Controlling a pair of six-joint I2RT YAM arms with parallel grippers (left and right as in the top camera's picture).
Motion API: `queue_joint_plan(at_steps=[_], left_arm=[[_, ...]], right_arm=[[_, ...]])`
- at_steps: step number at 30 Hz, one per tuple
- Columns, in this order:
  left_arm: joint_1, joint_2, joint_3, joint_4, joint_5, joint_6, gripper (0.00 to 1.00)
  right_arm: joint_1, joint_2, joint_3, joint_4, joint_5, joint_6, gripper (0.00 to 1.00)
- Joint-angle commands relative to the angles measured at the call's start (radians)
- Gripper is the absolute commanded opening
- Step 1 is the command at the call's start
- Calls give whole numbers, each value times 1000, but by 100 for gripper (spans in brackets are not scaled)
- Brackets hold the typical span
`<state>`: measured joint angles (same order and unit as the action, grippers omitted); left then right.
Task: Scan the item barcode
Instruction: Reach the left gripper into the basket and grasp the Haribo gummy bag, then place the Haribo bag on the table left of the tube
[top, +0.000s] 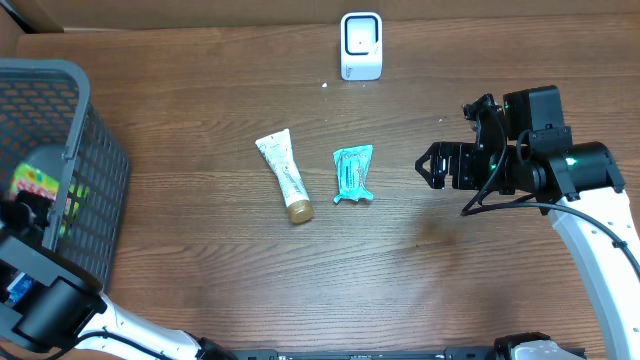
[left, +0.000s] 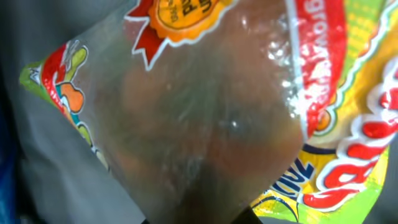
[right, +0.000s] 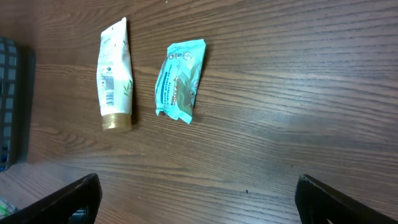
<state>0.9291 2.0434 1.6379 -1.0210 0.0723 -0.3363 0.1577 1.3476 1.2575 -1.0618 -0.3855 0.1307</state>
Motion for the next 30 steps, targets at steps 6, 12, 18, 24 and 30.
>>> queue_joint_plan(at_steps=[6, 12, 18, 24, 30], left_arm=[[-47, -240, 430, -179, 188, 48, 4], [-194, -469, 489, -228, 156, 31, 4], [-538, -539, 468, -505, -152, -340, 4], [-784, -527, 243, -539, -273, -608, 4], [-1016, -527, -126, -288, -264, -734, 4]], right_arm=[[4, -3, 18, 13, -5, -1, 100], [4, -3, 18, 21, -5, -1, 100], [4, -3, 18, 42, -5, -1, 100], [4, -3, 18, 52, -5, -2, 100], [4, -3, 18, 45, -5, -2, 100]])
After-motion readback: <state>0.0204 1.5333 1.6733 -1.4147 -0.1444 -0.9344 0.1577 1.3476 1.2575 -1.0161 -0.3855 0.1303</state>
